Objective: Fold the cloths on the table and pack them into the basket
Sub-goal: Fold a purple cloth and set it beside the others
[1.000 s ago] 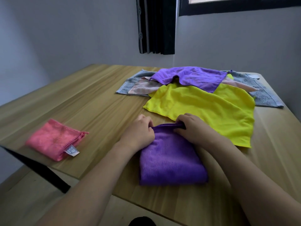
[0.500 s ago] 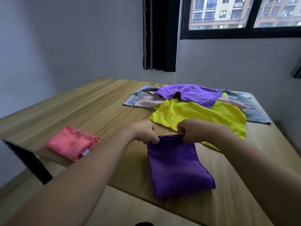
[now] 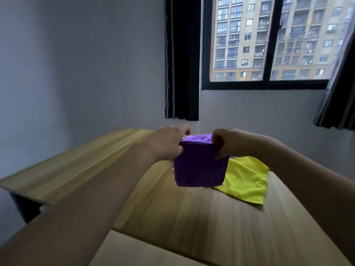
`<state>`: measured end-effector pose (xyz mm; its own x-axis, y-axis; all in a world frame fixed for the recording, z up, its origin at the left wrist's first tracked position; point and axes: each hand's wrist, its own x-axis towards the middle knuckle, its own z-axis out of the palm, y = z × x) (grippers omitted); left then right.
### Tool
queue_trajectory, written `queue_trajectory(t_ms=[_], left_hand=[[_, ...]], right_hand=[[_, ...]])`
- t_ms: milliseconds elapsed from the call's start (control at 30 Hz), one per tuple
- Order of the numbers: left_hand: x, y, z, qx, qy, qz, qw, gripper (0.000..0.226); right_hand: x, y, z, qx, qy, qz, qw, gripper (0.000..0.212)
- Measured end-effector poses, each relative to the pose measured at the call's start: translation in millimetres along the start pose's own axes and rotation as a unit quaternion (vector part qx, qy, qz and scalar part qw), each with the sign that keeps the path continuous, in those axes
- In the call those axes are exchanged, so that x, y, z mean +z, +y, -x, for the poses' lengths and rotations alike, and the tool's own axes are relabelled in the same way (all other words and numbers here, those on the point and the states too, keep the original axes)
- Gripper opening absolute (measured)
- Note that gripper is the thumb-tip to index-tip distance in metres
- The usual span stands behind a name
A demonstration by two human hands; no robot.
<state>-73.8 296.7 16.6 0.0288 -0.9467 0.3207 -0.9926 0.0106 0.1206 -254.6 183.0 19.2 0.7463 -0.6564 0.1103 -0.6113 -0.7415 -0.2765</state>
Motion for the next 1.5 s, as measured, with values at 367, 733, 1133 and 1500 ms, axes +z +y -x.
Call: queue_trajectory(t_ms=[367, 733, 1133, 1500], left_hand=[[-5.8, 5.3, 23.5, -0.14, -0.3, 0.28, 0.901, 0.037], [33.8, -12.5, 25.7, -0.025, 0.032, 0.097, 0.994, 0.017], [147.2, -28.2, 84.5, -0.031, -0.263, 0.126, 0.956, 0.018], [176.0, -42.1, 29.4, -0.273, -0.079, 0.327, 0.901, 0.03]], right_hand=[[7.4, -20.8, 25.0, 0.077, -0.265, -0.107, 0.955, 0.025], [38.9, -4.2, 7.1, -0.042, 0.054, 0.028, 0.997, 0.029], [137.1, 16.7, 39.1, 0.007, -0.234, 0.08, 0.969, 0.014], [151.8, 61.2, 13.0, 0.21, -0.138, -0.338, 0.907, 0.024]])
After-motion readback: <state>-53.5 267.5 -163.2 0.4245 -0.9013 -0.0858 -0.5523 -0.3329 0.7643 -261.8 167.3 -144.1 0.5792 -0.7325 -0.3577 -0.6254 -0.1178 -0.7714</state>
